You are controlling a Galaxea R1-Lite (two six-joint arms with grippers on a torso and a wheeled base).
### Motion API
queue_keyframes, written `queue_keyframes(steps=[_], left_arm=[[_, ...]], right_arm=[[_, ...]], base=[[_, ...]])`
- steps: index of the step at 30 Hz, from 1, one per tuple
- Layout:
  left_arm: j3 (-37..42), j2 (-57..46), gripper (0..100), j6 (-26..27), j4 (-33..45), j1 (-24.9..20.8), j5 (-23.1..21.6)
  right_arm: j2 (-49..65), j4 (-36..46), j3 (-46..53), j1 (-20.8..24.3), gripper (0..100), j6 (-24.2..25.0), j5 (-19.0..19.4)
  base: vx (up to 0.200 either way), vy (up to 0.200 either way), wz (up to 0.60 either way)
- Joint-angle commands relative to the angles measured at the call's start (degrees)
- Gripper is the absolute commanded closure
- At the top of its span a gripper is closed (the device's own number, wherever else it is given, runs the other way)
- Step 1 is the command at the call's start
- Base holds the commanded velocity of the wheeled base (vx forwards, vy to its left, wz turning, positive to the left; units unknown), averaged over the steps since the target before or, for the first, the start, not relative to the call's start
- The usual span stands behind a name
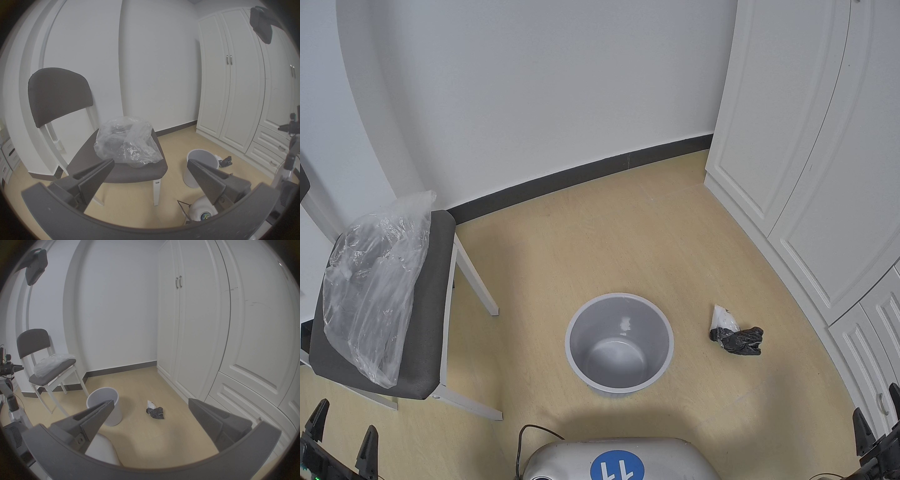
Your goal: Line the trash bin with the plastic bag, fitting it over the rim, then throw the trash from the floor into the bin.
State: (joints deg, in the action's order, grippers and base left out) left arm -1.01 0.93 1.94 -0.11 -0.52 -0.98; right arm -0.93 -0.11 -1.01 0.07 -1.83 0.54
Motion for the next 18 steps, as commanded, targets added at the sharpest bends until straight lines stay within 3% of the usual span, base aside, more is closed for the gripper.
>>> queue_keyframes(steps=[1,2,4,14,18], left_arm=[[1.01,-0.93,0,-0.71,0.11,0.00,-0.26],[0.92,-0.93,0,-3.78,-0.33,0.00,0.62],[1.01,-0.93,0,-4.66,-0.42,0.00,1.85],[0.92,-0.93,0,-4.58,-1.12,0.00,2.03],[-6.55,-0.57,0,-4.66,-10.61,-0.09,-0.78]], right_arm=[[0.93,-0.15,0.92,0.01,0,0.07,0.17],[0.93,-0.15,0.92,0.01,0,0.07,0.17],[0.93,-0.15,0.92,0.01,0,0.07,0.17],[0.93,-0.51,0.66,0.01,0,2.09,-0.27],[-2.85,-5.87,-10.59,0.54,0,1.65,3.77]], base=[[0.000,0.000,0.00],[0.000,0.000,0.00],[0.000,0.000,0.00],[0.000,0.000,0.00],[0.000,0.000,0.00]])
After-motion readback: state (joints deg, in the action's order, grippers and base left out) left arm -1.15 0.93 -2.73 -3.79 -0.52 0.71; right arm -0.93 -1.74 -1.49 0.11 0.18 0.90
